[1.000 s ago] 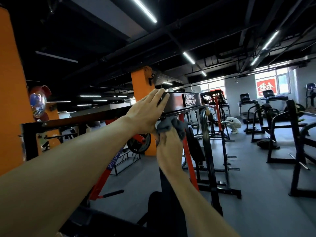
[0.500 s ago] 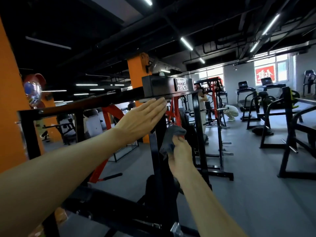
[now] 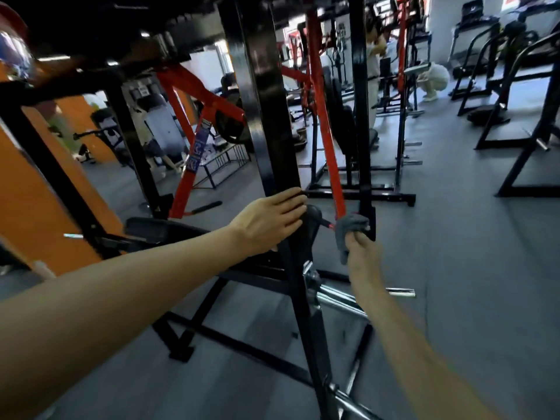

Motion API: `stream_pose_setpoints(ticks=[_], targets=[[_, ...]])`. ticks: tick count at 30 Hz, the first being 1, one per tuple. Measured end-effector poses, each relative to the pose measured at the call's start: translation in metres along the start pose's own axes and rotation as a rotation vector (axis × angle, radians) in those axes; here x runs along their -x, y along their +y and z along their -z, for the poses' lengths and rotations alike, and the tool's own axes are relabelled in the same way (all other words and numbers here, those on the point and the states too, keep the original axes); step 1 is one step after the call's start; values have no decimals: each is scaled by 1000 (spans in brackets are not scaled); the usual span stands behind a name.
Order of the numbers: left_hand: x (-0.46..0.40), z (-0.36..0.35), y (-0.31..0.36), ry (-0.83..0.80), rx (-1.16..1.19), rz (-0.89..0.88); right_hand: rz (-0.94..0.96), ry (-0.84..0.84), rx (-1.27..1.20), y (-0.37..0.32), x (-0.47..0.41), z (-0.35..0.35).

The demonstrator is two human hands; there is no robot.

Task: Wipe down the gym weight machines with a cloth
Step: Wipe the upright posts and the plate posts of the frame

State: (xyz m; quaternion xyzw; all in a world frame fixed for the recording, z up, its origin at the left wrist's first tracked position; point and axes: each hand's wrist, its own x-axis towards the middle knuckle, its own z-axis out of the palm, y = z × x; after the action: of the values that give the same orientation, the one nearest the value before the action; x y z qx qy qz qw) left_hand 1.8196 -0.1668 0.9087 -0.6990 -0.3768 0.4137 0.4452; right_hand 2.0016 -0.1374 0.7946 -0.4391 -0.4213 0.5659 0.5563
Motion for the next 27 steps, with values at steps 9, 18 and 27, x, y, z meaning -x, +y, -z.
stream_pose_setpoints(ticks=[9,18,27], targets=[[-20,-24,40,60,31,59,517,-197,872,133,12,-48],[-18,-38,38,154,-20,-2,579,-219,874,143,34,-37],[-16,-30,37,137,6,14,402,-136,856,125,7,-46]])
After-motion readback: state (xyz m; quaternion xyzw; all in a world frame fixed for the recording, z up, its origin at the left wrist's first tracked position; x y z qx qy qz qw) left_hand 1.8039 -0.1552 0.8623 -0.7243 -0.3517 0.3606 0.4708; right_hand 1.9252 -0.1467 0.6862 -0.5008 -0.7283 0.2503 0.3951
